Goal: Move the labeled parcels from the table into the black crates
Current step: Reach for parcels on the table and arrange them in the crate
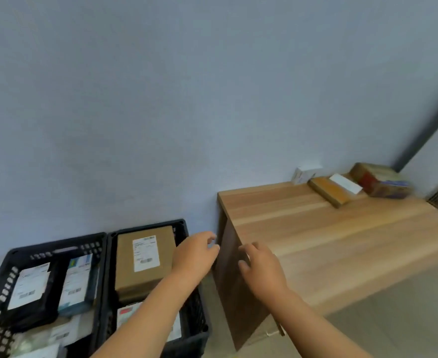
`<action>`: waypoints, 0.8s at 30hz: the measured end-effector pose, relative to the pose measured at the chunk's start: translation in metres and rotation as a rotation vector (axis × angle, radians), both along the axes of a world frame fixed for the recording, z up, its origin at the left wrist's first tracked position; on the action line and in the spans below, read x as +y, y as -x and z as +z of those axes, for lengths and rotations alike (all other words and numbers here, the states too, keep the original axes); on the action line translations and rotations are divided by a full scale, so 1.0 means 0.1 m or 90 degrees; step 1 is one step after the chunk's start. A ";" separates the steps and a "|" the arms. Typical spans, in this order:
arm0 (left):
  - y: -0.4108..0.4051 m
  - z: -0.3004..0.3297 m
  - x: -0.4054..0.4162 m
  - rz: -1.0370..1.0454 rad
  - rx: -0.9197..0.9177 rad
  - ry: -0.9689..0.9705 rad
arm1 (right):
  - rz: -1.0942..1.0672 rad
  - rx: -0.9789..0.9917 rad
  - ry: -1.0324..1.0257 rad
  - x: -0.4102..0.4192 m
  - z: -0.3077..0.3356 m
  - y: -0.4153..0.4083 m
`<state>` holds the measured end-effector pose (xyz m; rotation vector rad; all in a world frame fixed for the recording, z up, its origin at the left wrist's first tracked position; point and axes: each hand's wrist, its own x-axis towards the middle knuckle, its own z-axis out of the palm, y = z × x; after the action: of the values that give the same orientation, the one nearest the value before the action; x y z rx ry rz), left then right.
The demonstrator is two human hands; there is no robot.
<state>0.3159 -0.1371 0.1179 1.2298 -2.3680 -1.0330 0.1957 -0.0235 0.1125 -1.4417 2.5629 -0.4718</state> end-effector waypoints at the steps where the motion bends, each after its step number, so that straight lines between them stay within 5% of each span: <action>1: 0.21 0.06 0.15 -0.010 0.015 0.005 | -0.022 0.011 0.004 0.18 0.07 0.21; 11: 1.62 0.25 0.90 -0.079 0.050 0.012 | -0.133 0.040 -0.001 1.25 0.40 1.78; 24: 3.57 -0.07 0.70 -0.080 0.046 -0.035 | -0.204 0.037 -0.051 1.31 0.26 3.78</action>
<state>-0.0413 -0.0669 0.1107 1.0551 -2.4020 -1.1681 -0.1822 0.1079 0.1389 -1.0367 2.8367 -0.3673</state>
